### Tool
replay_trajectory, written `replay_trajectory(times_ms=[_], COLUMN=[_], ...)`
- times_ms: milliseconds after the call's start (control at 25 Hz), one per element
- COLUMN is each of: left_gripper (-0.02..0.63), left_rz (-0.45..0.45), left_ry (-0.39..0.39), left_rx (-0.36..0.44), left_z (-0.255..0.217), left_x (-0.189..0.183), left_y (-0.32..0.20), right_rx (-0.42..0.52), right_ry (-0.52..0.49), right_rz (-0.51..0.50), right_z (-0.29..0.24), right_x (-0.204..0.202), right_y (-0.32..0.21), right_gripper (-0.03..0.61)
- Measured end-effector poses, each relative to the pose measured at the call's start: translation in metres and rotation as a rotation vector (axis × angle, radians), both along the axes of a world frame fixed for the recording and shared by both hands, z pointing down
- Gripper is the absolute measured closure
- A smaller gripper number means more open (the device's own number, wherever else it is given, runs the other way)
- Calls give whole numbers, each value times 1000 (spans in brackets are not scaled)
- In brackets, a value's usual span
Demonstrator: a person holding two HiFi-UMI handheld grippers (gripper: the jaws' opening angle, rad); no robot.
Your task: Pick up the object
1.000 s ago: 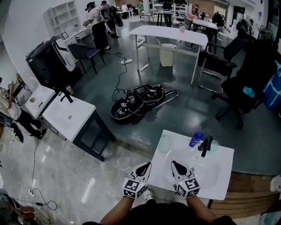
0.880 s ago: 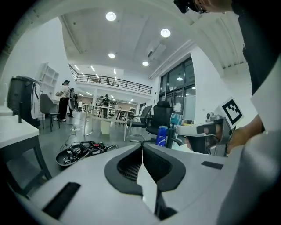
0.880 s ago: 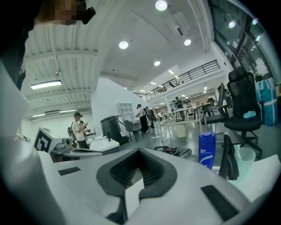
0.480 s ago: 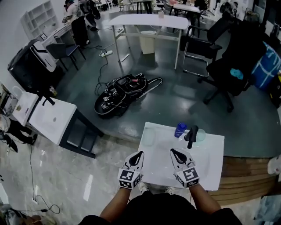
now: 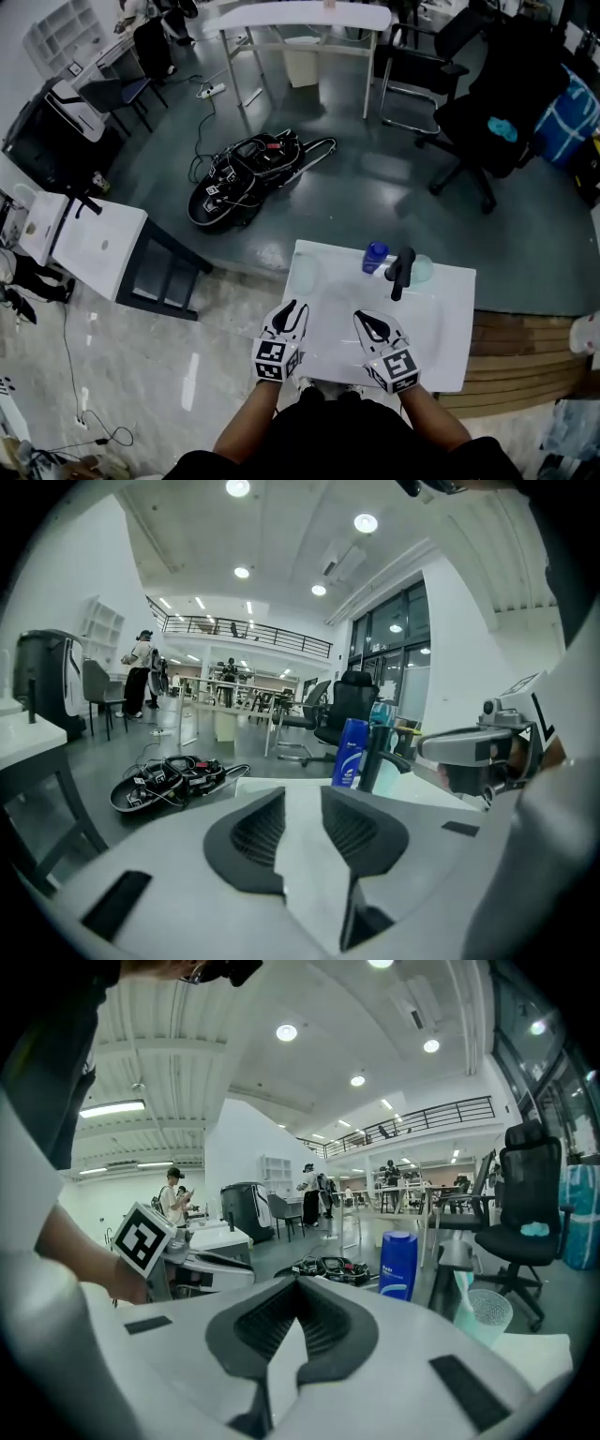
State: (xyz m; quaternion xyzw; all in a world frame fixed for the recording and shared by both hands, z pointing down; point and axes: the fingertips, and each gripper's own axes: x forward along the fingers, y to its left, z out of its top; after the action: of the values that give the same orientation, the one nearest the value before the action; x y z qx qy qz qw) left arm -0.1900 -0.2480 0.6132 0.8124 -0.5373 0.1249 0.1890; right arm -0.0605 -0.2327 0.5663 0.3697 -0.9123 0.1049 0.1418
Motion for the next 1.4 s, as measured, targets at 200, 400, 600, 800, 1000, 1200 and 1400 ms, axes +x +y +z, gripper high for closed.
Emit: replay_trajectory(times_ms=[200,400,600,800,1000,1200,1400], left_gripper=[332,170,100,100,100,101,103], left_rz=[-7,-50,-95,-133,-143,-141,-143], left_ry=[-11,-16,-50,-87,-118,-156,-194], left_rx=[-49,-135,-217,-274,-328,-345,-393], left_z=[22,44,74,91,108,116,127], left_x=[3,-1,-5,-11,-14,-15,-17], left_y=[-10,-22,-38,-51,-56,-70,-74], right_rx=[-26,-49,-73,-99,-127,-145,-150], right_ry=[-8,-25,-54,-55,-45,-42,-47], right_rz=[11,21,-1,14,2,-3,-7], right_z=[11,15,25,31,41,49,49], right_x=[2,3,7,14,17,18,15], right_y=[-1,-2,3,3,6,4,2], right_gripper=[560,560,560,560,560,560,560])
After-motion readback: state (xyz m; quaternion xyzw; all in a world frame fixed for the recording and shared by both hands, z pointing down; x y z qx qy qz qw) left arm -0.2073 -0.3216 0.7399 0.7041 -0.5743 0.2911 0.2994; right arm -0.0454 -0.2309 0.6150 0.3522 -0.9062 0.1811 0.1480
